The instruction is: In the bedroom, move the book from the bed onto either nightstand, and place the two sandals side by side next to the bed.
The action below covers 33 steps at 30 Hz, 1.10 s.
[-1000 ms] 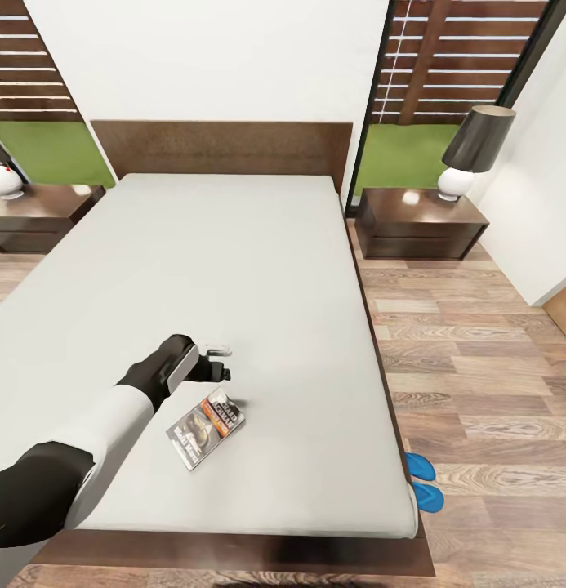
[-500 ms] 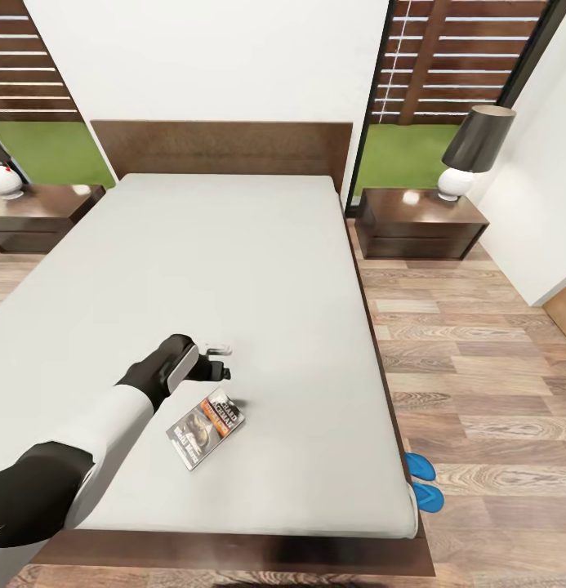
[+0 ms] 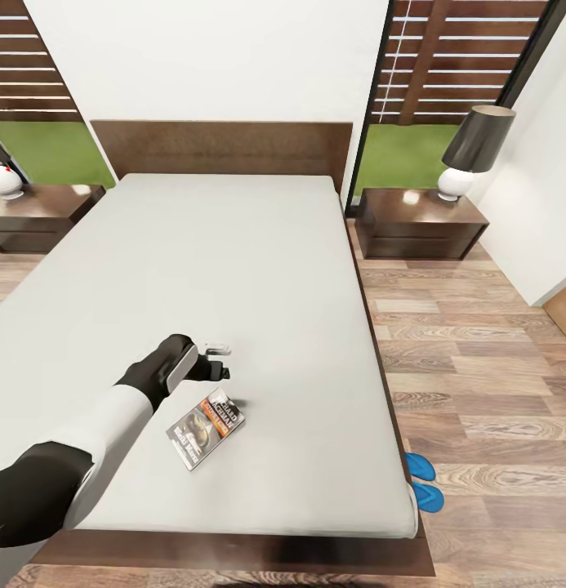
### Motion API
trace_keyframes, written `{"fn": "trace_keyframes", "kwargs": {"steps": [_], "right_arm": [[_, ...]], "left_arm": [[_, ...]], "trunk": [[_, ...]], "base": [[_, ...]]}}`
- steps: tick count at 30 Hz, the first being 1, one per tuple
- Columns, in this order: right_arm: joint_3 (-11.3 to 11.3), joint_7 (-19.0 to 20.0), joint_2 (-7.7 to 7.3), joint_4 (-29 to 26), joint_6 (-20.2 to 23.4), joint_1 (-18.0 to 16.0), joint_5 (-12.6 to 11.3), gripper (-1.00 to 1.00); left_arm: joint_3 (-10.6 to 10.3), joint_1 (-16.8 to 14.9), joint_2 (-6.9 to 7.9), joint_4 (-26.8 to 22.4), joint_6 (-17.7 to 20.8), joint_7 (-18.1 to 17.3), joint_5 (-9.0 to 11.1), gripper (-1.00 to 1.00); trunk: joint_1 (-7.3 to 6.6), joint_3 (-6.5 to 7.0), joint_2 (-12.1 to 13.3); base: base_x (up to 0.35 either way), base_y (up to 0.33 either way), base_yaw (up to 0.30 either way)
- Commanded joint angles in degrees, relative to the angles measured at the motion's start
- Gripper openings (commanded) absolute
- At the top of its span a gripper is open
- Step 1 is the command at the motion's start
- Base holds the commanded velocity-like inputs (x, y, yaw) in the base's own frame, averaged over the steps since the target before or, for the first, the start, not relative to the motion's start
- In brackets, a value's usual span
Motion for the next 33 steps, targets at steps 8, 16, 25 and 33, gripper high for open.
{"fn": "trace_keyframes", "kwargs": {"steps": [8,16,25,33], "right_arm": [[0.1,-0.1,0.0,-0.1,0.1,0.0,1.6,1.0],[0.1,0.0,0.06,-0.1,0.0,0.0,2.1,1.0],[0.1,0.0,0.07,-0.1,0.0,0.0,2.2,1.0],[0.1,0.0,0.08,0.0,0.2,0.0,2.3,1.0]], "left_arm": [[-0.4,0.0,0.15,-0.1,0.1,0.2,0.5,1.0],[-0.4,0.0,0.17,-0.1,0.1,0.2,0.5,1.0],[-0.4,0.1,0.13,-0.1,0.1,0.3,0.5,1.0],[-0.4,0.1,0.05,-0.2,0.1,0.3,0.5,1.0]], "trunk": [[-0.22,0.15,0.4],[-0.22,0.15,0.4],[-0.22,0.06,0.4],[-0.22,-0.4,0.4]], "base": [[0.0,0.0,0.0],[0.0,0.0,0.0],[0.0,0.0,0.0],[0.0,0.0,0.0]]}}
